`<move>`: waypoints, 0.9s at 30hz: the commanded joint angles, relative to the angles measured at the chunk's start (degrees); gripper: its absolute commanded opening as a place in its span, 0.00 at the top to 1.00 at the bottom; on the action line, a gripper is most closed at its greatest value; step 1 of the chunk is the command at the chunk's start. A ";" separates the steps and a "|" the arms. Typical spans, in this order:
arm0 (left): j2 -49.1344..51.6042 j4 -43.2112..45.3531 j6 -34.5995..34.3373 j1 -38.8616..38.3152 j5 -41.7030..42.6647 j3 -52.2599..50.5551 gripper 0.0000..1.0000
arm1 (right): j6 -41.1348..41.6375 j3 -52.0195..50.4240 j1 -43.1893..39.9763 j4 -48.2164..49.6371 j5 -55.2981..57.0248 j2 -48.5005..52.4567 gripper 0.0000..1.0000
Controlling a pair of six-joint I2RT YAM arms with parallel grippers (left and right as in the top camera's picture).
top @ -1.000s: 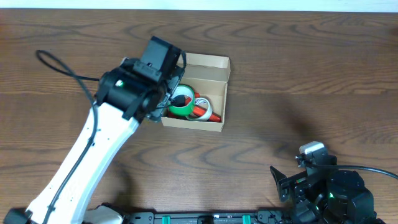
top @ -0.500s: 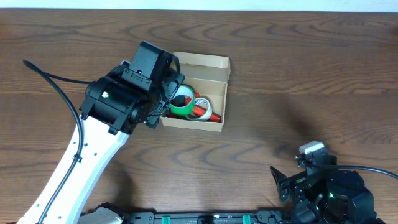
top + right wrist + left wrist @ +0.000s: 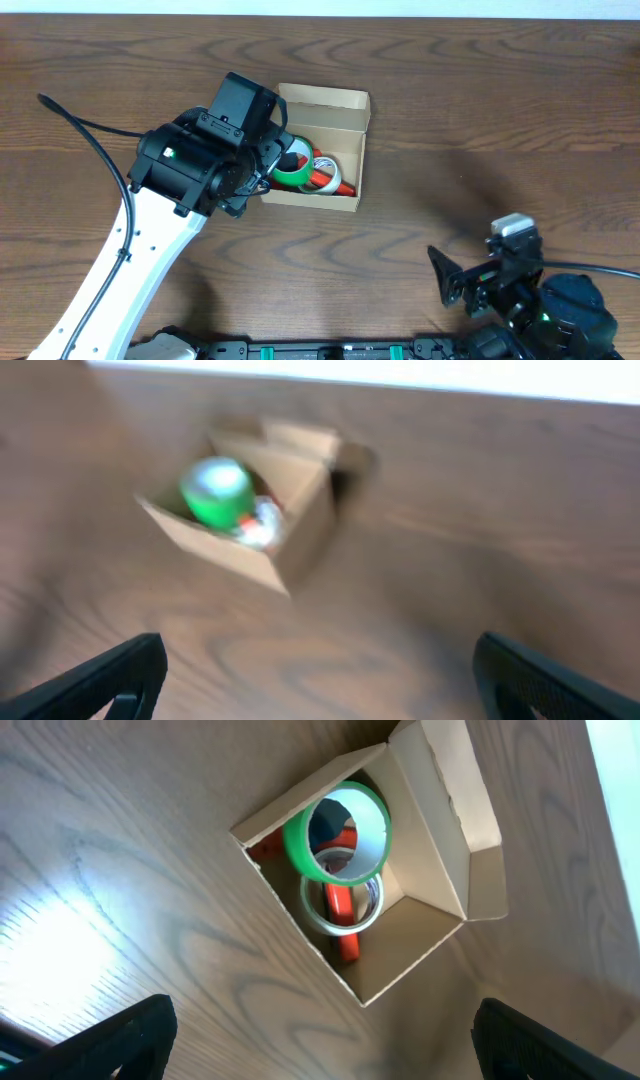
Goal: Pack container
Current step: 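Move both grippers to the box's side lid flaps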
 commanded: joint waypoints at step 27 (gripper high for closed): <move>-0.87 7.45 25.81 32.00 14.97 1.27 0.94 | 19.63 23.15 -9.68 12.66 -12.57 45.31 0.74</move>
